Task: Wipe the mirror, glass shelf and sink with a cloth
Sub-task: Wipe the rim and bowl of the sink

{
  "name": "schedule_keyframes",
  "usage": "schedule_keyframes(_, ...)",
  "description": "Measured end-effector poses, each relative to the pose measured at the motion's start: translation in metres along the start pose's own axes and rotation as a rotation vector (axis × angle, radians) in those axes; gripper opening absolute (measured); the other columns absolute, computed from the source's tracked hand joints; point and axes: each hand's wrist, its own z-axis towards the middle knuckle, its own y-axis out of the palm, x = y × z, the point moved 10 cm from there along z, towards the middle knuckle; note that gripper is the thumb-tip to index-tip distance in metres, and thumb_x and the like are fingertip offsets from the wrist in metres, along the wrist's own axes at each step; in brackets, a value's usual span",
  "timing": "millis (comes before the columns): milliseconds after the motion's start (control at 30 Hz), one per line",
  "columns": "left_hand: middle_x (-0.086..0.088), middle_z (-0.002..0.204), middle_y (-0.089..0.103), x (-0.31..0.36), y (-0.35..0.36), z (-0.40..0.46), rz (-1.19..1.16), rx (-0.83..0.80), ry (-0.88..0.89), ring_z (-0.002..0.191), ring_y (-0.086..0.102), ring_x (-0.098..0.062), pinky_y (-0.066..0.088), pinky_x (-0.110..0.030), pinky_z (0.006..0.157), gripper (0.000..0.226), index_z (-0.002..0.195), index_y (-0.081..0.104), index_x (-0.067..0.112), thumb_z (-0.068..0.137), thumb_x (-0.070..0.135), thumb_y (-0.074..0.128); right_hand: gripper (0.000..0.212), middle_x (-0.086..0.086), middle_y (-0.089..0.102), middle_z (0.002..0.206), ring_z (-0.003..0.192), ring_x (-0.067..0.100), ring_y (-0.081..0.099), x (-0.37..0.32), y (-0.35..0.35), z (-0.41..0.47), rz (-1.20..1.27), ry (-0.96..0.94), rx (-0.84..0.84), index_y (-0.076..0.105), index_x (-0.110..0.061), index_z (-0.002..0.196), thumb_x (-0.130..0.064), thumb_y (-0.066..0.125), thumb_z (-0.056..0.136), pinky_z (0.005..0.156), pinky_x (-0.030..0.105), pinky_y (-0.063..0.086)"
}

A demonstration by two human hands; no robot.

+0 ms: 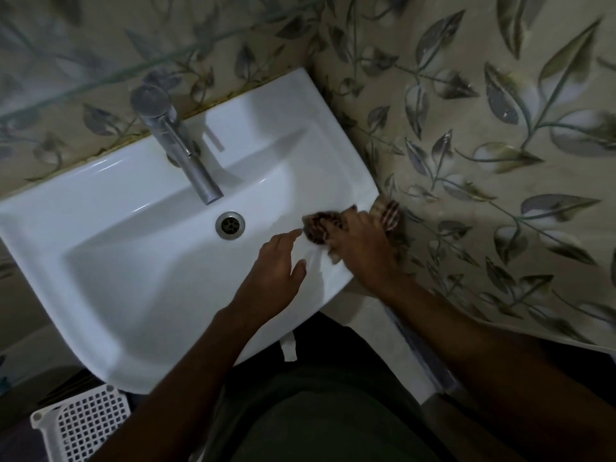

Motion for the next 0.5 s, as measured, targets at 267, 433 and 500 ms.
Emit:
schedule_keyframes(267, -0.002, 0.15, 0.038, 0.022, 0.012, 0.016, 0.0, -0.029, 0.031, 0.134, 0.04, -0.02, 0.036, -0.037, 0.112, 0.058, 0.152, 0.03, 0.02, 0.099, 0.026, 0.052, 0.043, 0.019, 0.059, 0.125, 0.109, 0.039, 0.056, 0.035, 0.006, 0.001, 0.183, 0.226, 0.073, 0.055, -0.021, 0.142, -0.022, 0.057, 0.099, 0.094, 0.049, 0.044)
schedule_keyframes(433, 0.001, 0.15, 0.038, 0.024, 0.014, 0.022, -0.01, -0.036, 0.036, 0.134, 0.04, -0.018, 0.037, -0.037, 0.111, 0.058, 0.151, 0.03, 0.024, 0.099, 0.027, 0.053, 0.043, 0.014, 0.059, 0.128, 0.111, 0.037, 0.055, 0.033, 0.008, -0.018, 0.192, 0.284, 0.105, 0.055, -0.026, 0.141, -0.033, 0.041, 0.101, 0.102, 0.05, 0.039)
schedule_keyframes(500, 0.003, 0.149, 0.038, 0.022, 0.013, 0.023, -0.026, -0.03, 0.031, 0.134, 0.04, -0.016, 0.036, -0.035, 0.111, 0.059, 0.151, 0.029, 0.027, 0.098, 0.027, 0.054, 0.042, 0.015, 0.059, 0.126, 0.109, 0.039, 0.055, 0.021, 0.014, -0.042, 0.278, 0.267, 0.119, 0.055, -0.028, 0.14, -0.024, 0.052, 0.098, 0.098, 0.052, 0.043)
